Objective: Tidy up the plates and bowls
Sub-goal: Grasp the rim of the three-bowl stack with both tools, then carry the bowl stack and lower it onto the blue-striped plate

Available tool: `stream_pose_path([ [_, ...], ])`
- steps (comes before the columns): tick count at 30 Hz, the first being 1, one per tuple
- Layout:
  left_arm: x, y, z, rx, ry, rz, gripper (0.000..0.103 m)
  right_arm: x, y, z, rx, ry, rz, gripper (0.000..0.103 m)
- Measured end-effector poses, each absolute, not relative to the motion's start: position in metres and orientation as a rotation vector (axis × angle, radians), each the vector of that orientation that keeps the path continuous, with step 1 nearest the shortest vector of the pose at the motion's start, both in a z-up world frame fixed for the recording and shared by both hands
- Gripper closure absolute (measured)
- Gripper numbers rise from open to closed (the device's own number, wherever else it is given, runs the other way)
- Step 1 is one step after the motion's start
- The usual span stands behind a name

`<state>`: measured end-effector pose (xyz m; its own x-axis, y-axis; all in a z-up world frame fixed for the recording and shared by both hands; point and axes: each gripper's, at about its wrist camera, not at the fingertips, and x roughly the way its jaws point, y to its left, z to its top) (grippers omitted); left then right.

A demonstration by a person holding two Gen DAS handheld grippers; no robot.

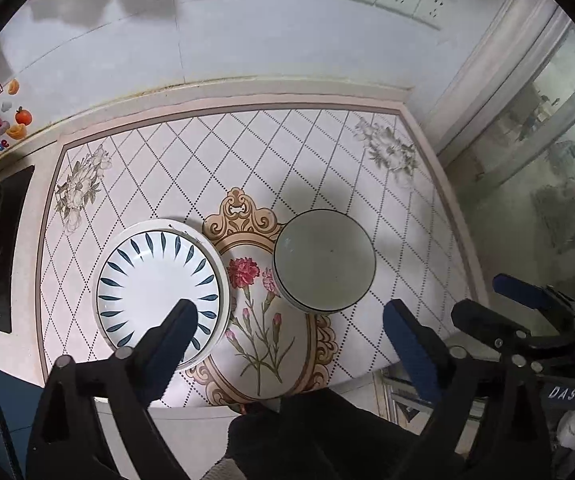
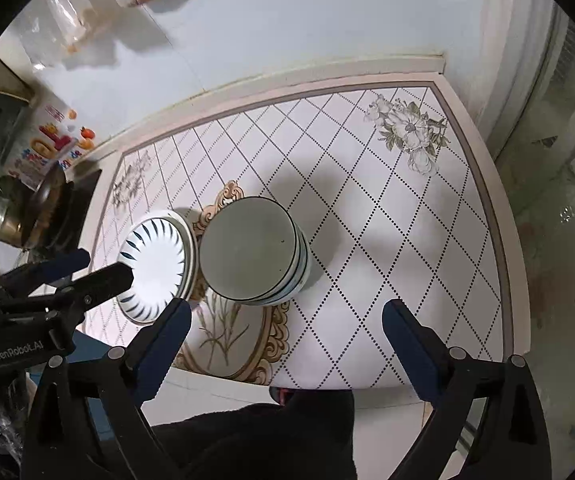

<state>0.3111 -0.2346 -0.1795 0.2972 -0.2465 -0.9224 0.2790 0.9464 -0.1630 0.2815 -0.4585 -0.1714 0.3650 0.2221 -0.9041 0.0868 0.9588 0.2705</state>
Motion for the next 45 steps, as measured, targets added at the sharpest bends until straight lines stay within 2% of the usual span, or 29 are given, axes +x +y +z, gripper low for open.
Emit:
stream_pose_path([
  [7, 0.319, -0.229, -0.179, -0.029, 1.217, -0.370, 0.007, 0.280, -0.462, -0.158, 0.330, 1.166, 0.087, 0.003],
  [9, 0.326, -0.229, -0.185, -0.055, 1.231, -0.383, 0.003, 0.284, -0.463, -0.160, 0.340, 1.169, 0.089, 0.003],
  [12, 0.339, -0.229, -0.203, -0.100, 1.274, -0.394, 0.002, 0.292, -0.463, -0.170, 0.355, 1.180, 0.096, 0.003],
  [17, 0.374, -0.230, -0.249, -0.169, 1.370, -0.417, 0.002, 0.314, -0.468, -0.211, 0.423, 1.237, 0.123, 0.002],
  [21, 0.402, -0.233, -0.288, -0.186, 1.439, -0.391, 0.004, 0.338, -0.476, -0.268, 0.580, 1.308, 0.212, 0.002],
  [27, 0.432, -0.238, -0.339, -0.241, 1.574, -0.382, 0.012, 0.362, -0.477, -0.350, 0.763, 1.410, 0.297, 0.002],
  [31, 0.439, -0.249, -0.363, -0.237, 1.641, -0.422, 0.029, 0.369, -0.472, -0.380, 0.833, 1.414, 0.349, 0.002],
  [34, 0.438, -0.258, -0.373, -0.220, 1.672, -0.462, 0.034, 0.374, -0.470, -0.393, 0.862, 1.419, 0.367, 0.003],
  [36, 0.436, -0.262, -0.379, -0.229, 1.683, -0.485, 0.036, 0.376, -0.468, -0.398, 0.864, 1.428, 0.377, 0.008],
  [37, 0.435, -0.263, -0.382, -0.245, 1.689, -0.503, 0.039, 0.378, -0.466, -0.401, 0.861, 1.442, 0.376, 0.017],
  [40, 0.434, -0.263, -0.384, -0.277, 1.674, -0.520, 0.043, 0.380, -0.463, -0.411, 0.845, 1.459, 0.367, 0.031],
  [43, 0.432, -0.263, -0.382, -0.275, 1.657, -0.504, 0.045, 0.377, -0.465, -0.412, 0.847, 1.449, 0.355, 0.039],
  [45, 0.431, -0.262, -0.381, -0.281, 1.651, -0.491, 0.046, 0.375, -0.467, -0.413, 0.867, 1.443, 0.352, 0.039],
])
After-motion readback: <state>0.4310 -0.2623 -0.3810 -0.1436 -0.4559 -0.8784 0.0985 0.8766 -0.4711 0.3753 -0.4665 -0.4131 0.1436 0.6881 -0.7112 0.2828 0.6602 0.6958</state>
